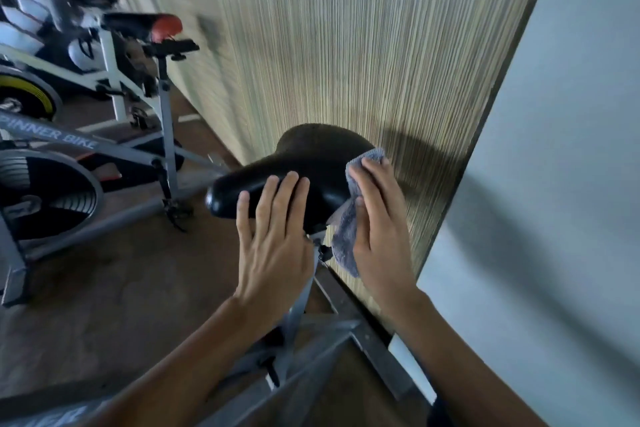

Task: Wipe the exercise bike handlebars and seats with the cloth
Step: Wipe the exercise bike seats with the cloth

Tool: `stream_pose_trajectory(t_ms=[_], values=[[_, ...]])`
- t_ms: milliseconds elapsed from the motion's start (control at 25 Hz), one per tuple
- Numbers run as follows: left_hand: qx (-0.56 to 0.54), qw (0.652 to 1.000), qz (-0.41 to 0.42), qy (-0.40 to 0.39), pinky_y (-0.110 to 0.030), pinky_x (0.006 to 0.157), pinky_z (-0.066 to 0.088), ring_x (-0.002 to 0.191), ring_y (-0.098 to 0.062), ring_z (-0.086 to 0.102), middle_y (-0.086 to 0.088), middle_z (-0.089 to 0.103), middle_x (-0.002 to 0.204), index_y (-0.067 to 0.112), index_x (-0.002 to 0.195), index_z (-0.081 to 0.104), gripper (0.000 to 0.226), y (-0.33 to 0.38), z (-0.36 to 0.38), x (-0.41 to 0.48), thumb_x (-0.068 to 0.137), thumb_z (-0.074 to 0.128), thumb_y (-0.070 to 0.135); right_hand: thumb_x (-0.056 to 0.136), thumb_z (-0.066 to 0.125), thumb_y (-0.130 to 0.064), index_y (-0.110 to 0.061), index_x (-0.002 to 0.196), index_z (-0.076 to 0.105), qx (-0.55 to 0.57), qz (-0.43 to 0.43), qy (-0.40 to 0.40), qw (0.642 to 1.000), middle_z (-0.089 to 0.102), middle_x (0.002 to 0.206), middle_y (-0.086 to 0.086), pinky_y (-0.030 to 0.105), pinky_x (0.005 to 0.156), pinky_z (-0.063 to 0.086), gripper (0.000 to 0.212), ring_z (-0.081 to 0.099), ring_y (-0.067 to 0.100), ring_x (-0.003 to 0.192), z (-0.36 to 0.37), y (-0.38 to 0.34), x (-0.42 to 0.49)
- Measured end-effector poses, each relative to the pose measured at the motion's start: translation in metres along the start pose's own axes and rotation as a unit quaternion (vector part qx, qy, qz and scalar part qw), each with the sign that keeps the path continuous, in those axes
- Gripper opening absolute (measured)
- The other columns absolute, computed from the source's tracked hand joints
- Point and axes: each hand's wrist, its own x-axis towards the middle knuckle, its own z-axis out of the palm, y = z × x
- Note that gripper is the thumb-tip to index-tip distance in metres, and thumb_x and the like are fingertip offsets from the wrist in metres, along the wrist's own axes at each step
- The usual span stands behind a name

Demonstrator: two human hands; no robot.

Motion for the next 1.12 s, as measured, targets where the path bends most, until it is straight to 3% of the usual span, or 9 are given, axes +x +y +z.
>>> stream_pose_trajectory(t_ms=[200, 320, 400, 520, 720, 920, 1040, 1120], values=[[-0.041, 0.984, -0.014, -0.172, -0.049, 0.126, 0.001, 0.153, -0.027, 0.015, -0.009, 0.022, 0.165, 0.008, 0.157, 0.026, 0.085, -0.002, -0.048, 0.010, 0.082, 0.066, 0.013, 0.103, 0.045, 0.001, -0.005, 0.147, 0.046, -0.081, 0.117, -0.087, 0.986, 0.038, 0.156, 0.006, 0.042, 0.122, 0.029, 0.045, 0.025, 0.025, 0.152, -0.011, -0.027, 0.036], [-0.053, 0.968, -0.035, -0.243, -0.051, 0.125, 0.008, 0.152, -0.030, 0.020, -0.011, 0.026, 0.164, 0.007, 0.155, 0.030, 0.083, -0.013, -0.078, 0.026, 0.082, 0.068, 0.013, 0.107, 0.030, -0.023, -0.016, 0.155, 0.036, -0.156, 0.191, -0.174, 0.953, 0.024, 0.165, 0.001, 0.049, 0.124, 0.022, 0.048, 0.012, 0.021, 0.155, -0.021, -0.045, 0.046], [-0.059, 0.960, -0.033, -0.273, -0.052, 0.124, 0.014, 0.150, -0.031, 0.024, -0.009, 0.028, 0.163, 0.007, 0.155, 0.031, 0.084, -0.030, -0.086, 0.040, 0.081, 0.069, 0.012, 0.104, 0.020, -0.029, -0.019, 0.158, 0.030, -0.177, 0.198, -0.227, 0.937, 0.017, 0.168, 0.000, 0.051, 0.124, 0.019, 0.055, 0.004, 0.022, 0.156, -0.026, -0.048, 0.055], [-0.075, 0.942, -0.017, -0.328, -0.051, 0.124, 0.014, 0.152, -0.031, 0.019, -0.007, 0.020, 0.166, 0.009, 0.158, 0.023, 0.088, -0.041, -0.095, 0.045, 0.083, 0.067, 0.013, 0.105, 0.020, -0.026, -0.013, 0.156, 0.032, -0.177, 0.199, -0.253, 0.930, 0.021, 0.166, 0.006, 0.049, 0.124, 0.023, 0.055, 0.008, 0.026, 0.155, -0.026, -0.047, 0.070], [-0.125, 0.927, -0.074, -0.347, -0.050, 0.125, 0.014, 0.154, -0.030, 0.014, -0.009, 0.018, 0.166, 0.008, 0.157, 0.025, 0.086, -0.040, -0.103, 0.048, 0.082, 0.065, 0.001, 0.108, 0.033, -0.019, -0.012, 0.154, 0.036, -0.204, 0.234, -0.261, 0.914, 0.029, 0.163, 0.007, 0.044, 0.123, 0.026, 0.047, 0.016, 0.026, 0.154, -0.007, -0.044, 0.104], [-0.137, 0.920, -0.090, -0.355, -0.054, 0.123, 0.017, 0.154, -0.030, 0.011, -0.011, 0.016, 0.167, 0.008, 0.158, 0.022, 0.086, -0.035, -0.104, 0.049, 0.085, 0.066, 0.001, 0.100, 0.052, -0.006, -0.012, 0.155, 0.035, -0.178, 0.076, -0.363, 0.911, 0.027, 0.165, 0.005, 0.042, 0.123, 0.026, 0.058, 0.018, 0.024, 0.154, -0.022, -0.051, 0.092], [-0.144, 0.917, -0.086, -0.363, -0.052, 0.124, 0.013, 0.155, -0.030, 0.009, -0.010, 0.013, 0.167, 0.009, 0.158, 0.020, 0.086, -0.039, -0.104, 0.048, 0.085, 0.064, 0.001, 0.103, 0.047, -0.009, -0.013, 0.154, 0.038, -0.201, 0.144, -0.321, 0.914, 0.031, 0.163, 0.005, 0.048, 0.121, 0.028, 0.051, 0.022, 0.026, 0.153, -0.009, -0.047, 0.109], [-0.148, 0.913, -0.081, -0.372, -0.049, 0.125, 0.009, 0.155, -0.029, 0.009, -0.009, 0.012, 0.167, 0.010, 0.158, 0.021, 0.084, -0.042, -0.105, 0.049, 0.086, 0.063, 0.002, 0.105, 0.044, -0.013, -0.012, 0.151, 0.043, -0.202, 0.143, -0.324, 0.913, 0.036, 0.160, 0.006, 0.045, 0.123, 0.026, 0.046, 0.025, 0.028, 0.152, 0.017, -0.059, 0.119]])
